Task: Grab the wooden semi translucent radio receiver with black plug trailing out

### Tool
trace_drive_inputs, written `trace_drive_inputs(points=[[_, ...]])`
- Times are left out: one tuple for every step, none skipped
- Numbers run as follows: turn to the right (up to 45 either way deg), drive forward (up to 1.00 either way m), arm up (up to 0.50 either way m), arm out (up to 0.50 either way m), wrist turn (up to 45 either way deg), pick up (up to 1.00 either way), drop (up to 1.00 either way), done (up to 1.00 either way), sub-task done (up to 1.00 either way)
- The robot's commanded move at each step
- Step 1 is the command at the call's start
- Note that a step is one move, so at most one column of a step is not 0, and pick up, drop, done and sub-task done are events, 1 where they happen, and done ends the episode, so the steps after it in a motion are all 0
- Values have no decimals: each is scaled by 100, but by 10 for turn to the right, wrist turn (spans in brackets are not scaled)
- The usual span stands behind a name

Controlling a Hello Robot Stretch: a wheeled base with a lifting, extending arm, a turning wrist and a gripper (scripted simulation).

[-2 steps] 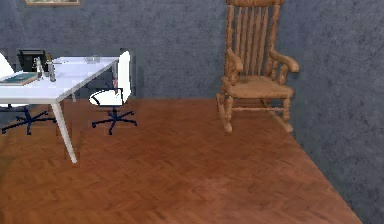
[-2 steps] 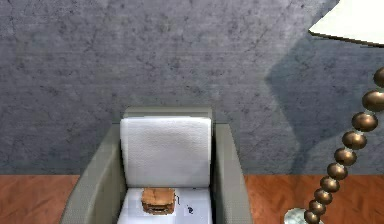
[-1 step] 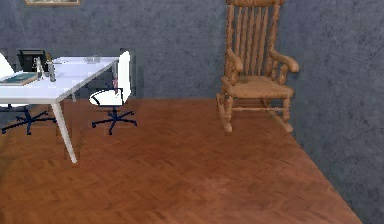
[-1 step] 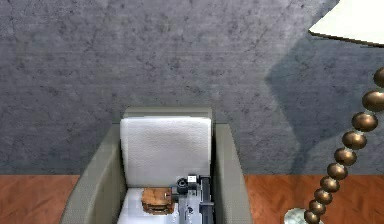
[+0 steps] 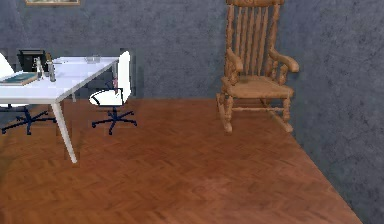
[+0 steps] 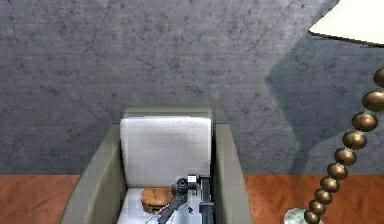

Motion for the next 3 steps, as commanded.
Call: trace_drive_inputs(points=[[0,0,0,0,450,0,0,0,0],[0,0,0,0,450,0,0,0,0],[0,0,0,0,450,0,0,0,0]])
